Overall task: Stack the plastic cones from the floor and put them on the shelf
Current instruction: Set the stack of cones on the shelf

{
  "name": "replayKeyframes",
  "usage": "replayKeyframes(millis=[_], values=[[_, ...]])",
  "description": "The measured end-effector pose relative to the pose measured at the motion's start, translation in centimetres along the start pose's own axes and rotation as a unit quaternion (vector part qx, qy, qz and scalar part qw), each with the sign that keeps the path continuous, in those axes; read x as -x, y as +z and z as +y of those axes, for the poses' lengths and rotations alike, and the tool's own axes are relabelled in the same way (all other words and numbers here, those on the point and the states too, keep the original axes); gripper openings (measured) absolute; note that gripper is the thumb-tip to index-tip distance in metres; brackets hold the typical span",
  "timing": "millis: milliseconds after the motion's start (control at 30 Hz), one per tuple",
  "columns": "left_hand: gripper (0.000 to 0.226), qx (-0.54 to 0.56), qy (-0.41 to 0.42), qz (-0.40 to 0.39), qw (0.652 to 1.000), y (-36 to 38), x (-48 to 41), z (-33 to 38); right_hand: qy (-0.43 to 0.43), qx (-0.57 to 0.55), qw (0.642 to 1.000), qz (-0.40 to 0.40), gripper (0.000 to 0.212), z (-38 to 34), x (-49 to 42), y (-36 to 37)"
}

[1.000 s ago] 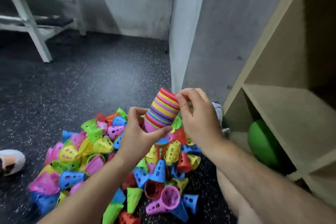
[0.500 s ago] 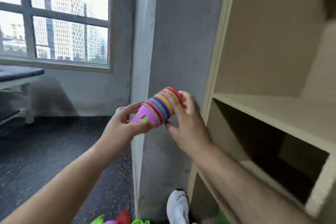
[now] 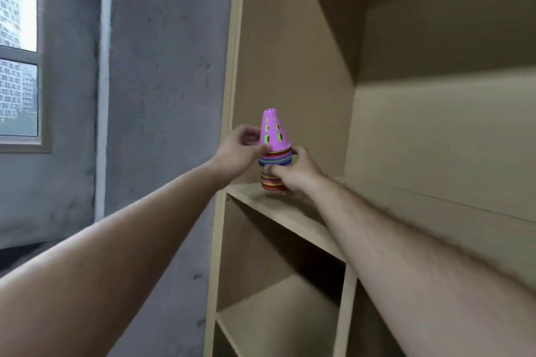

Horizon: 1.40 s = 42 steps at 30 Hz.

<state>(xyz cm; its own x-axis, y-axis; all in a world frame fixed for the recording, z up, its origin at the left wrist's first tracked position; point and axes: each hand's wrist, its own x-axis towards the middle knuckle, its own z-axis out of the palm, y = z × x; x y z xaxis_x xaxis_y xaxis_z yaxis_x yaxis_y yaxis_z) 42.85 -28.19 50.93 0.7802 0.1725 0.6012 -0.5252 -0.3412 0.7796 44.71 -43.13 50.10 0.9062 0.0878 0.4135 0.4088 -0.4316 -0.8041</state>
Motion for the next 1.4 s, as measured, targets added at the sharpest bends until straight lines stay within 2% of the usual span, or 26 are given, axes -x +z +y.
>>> replayKeyframes(millis=[167, 267, 433, 567, 667, 767, 833, 900, 1033, 1133, 1300, 1400], values=[[0.041, 0.007, 0.005, -0.045, 0.999, 4.5, -2.3, -3.2, 0.002, 0.035, 0.999, -0.021, 0.069, 4.6, -2.2, -2.9], [0.039, 0.006, 0.013, -0.037, 0.999, 6.1, -2.6, -4.8, 0.009, 0.041, 0.999, -0.024, 0.072, 6.5, -3.2, -3.0], [0.036, -0.046, 0.017, -0.054, 0.997, 6.8, -2.7, -6.7, 0.007, 0.047, 0.999, -0.005, 0.078, 7.8, -3.9, -2.8], [0.042, -0.147, 0.06, -0.048, 0.986, 6.1, -1.6, -6.8, -0.014, 0.123, 0.992, 0.027, 0.088, 7.8, -3.6, -2.8], [0.044, -0.195, 0.098, -0.033, 0.975, 4.6, 0.0, -6.0, -0.037, 0.219, 0.971, 0.087, 0.076, 6.2, -2.4, -2.8], [0.04, -0.244, 0.127, -0.012, 0.961, 1.9, 3.1, -4.8, -0.183, 0.291, 0.926, 0.156, 0.05, 2.5, 0.4, -1.8], [0.036, -0.287, 0.14, 0.015, 0.948, -0.4, 6.2, -4.3, -0.271, 0.273, 0.915, 0.122, 0.038, 0.9, 3.3, 0.3], [0.031, -0.334, 0.135, 0.032, 0.932, -3.3, 10.5, -4.5, -0.31, 0.213, 0.924, 0.077, 0.031, 1.2, 7.5, 3.7], [0.035, -0.416, 0.082, 0.009, 0.905, -9.3, 22.6, -7.9, -0.294, 0.049, 0.953, -0.057, 0.031, 6.1, 17.8, 12.9], [0.033, -0.462, 0.009, -0.001, 0.887, -13.2, 33.7, -12.4, -0.238, -0.028, 0.954, -0.18, 0.028, 10.4, 27.3, 19.7], [0.034, -0.458, -0.183, 0.026, 0.87, -16.0, 51.8, -17.5, -0.181, -0.067, 0.926, -0.325, 0.028, 15.8, 41.7, 28.0], [0.036, -0.447, -0.281, 0.047, 0.848, -16.2, 61.4, -18.8, -0.198, -0.027, 0.875, -0.442, 0.034, 19.2, 48.4, 30.8]])
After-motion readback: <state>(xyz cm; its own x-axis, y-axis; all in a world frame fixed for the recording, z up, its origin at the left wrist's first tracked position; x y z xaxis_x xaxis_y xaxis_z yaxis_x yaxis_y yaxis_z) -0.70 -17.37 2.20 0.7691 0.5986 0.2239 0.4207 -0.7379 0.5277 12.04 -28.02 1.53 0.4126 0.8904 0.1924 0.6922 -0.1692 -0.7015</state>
